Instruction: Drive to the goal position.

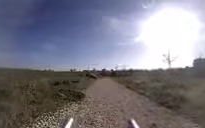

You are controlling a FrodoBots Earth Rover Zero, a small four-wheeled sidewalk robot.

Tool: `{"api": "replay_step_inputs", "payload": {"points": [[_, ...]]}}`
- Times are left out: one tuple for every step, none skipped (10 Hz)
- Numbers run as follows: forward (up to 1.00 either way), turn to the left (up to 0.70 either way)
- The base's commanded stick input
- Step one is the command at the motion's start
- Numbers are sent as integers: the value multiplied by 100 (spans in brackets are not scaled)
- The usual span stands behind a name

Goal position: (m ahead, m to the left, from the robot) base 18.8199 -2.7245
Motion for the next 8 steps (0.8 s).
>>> {"api": "replay_step_inputs", "payload": {"points": [[50,0],[50,0],[50,0],[50,0],[50,-20],[50,-41],[50,-38],[50,-15]]}}
